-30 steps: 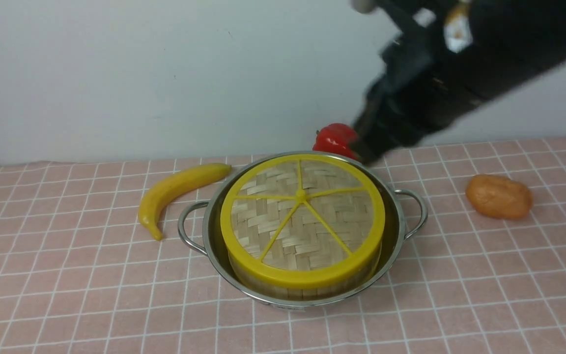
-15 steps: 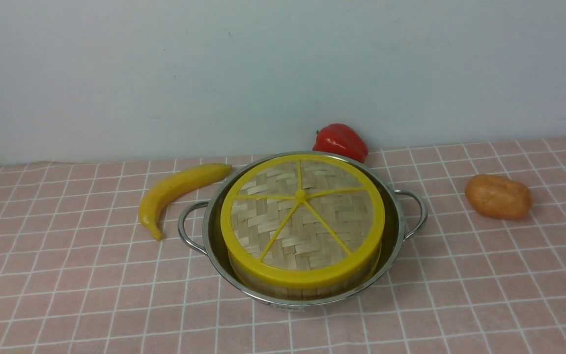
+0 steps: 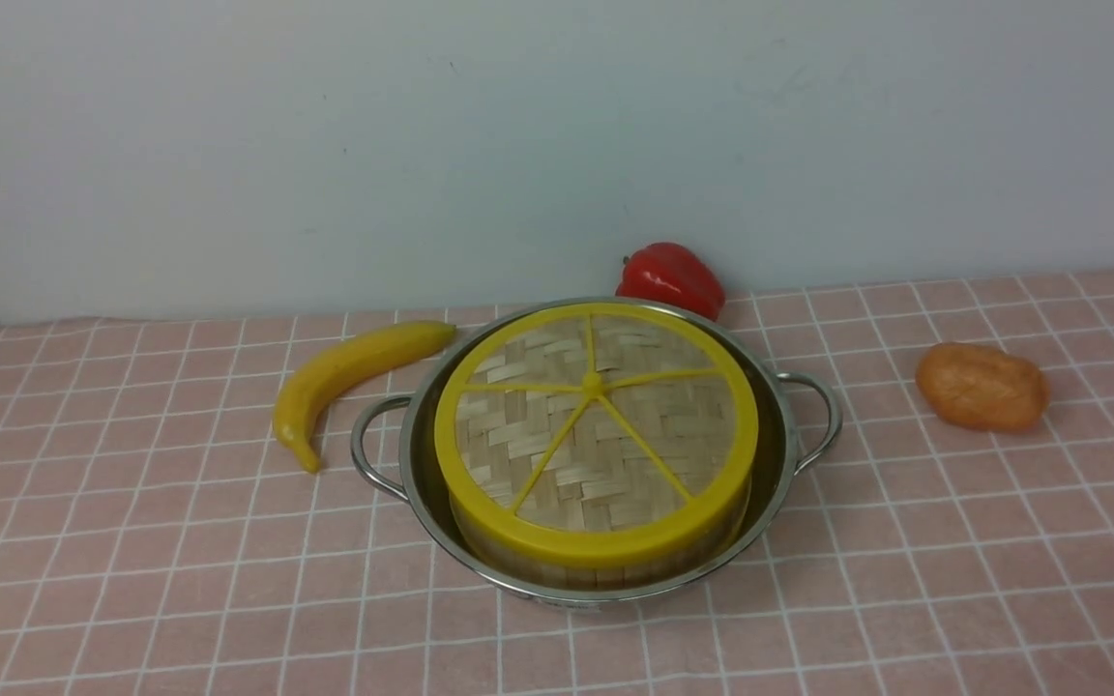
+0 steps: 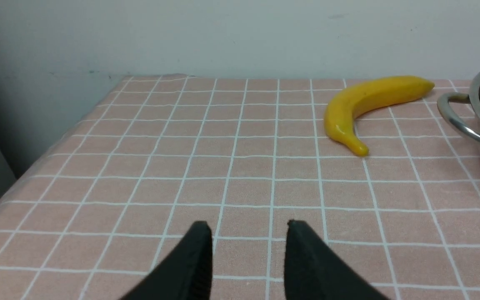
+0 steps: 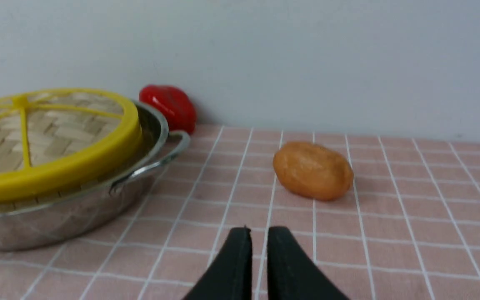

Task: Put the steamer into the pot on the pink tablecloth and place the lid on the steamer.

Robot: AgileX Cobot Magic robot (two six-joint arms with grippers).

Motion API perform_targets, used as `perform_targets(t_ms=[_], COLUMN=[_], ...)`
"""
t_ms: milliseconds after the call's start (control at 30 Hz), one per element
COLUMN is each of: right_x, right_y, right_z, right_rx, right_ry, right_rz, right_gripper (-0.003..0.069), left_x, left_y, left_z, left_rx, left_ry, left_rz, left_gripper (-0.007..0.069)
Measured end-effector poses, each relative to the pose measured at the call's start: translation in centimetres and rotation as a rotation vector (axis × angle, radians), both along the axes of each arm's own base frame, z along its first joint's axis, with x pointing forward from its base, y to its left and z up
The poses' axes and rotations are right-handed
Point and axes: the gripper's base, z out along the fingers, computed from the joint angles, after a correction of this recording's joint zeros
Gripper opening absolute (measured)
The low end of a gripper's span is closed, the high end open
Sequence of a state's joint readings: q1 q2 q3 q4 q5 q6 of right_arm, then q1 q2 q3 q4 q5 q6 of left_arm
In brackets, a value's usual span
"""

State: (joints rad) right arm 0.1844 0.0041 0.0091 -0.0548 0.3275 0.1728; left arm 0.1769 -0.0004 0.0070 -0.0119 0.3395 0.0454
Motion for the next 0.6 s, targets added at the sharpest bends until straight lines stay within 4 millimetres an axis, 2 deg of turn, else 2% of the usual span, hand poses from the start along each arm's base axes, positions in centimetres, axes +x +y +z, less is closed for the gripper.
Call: perform_targets(t_ms=[600], right_x=[-0.02], right_y=[-0.01], right_z=[-0.14], right_rx=[-0.001], right_ry=[0.016], right_rz=[-0.001], right_gripper=[0.0134], left_x=[0.0], left_y=[0.0], left_z=[0.0], left_rx=[0.001], left_ry=[0.0], left_rz=[0.0], left_gripper=[0.0243])
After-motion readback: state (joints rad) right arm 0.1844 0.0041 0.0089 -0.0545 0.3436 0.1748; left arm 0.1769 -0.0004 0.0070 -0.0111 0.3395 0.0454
